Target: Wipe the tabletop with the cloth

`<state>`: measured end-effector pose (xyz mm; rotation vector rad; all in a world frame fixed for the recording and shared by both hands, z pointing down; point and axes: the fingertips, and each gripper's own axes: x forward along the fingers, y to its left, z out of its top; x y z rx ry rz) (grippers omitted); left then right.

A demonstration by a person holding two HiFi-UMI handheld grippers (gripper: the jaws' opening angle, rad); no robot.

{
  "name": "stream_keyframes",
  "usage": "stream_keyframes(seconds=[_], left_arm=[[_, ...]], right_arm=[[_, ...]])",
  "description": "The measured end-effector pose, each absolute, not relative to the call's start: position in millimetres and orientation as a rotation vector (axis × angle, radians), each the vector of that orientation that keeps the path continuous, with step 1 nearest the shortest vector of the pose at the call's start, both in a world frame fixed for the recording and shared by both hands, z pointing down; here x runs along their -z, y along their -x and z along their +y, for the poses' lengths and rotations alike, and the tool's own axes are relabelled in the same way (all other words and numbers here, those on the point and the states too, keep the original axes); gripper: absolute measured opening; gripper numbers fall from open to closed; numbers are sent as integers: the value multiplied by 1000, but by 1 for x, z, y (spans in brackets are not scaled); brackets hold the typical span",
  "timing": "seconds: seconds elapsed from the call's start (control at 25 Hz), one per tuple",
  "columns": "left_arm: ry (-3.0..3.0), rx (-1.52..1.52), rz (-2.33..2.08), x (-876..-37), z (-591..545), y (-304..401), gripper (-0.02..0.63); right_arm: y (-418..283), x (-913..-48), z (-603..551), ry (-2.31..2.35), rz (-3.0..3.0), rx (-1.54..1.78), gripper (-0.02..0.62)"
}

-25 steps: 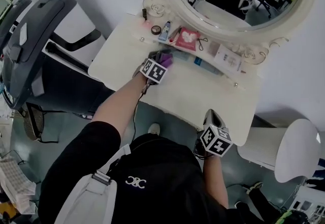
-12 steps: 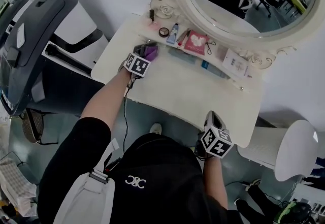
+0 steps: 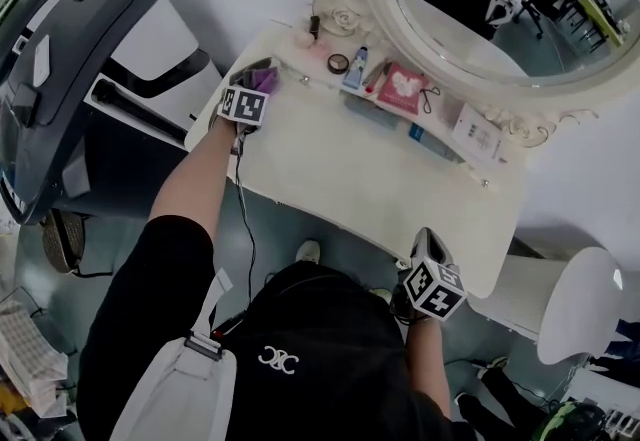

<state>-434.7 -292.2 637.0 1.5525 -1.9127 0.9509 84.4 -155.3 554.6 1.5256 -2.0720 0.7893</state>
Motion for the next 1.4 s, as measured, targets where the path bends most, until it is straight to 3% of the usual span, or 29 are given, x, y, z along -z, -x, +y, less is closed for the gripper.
stream_keyframes(seconds=[0.24, 0.56, 1.08, 1.4], left_arm=[[-1382, -820, -1961, -636, -284, 477, 52], [-1249, -628, -2023, -637, -262, 459, 52], [-1337, -694, -1968, -641, -225, 348, 52], [-1492, -775, -1840, -646, -231, 218, 52]], right_arm=[[-82, -554, -165, -1531, -2075, -842, 3], [-80, -551, -182, -1516, -2109, -832, 3], [-106, -550, -175, -1453, -2167, -838, 3], [-162, -550, -162, -1529, -2152, -889, 3]])
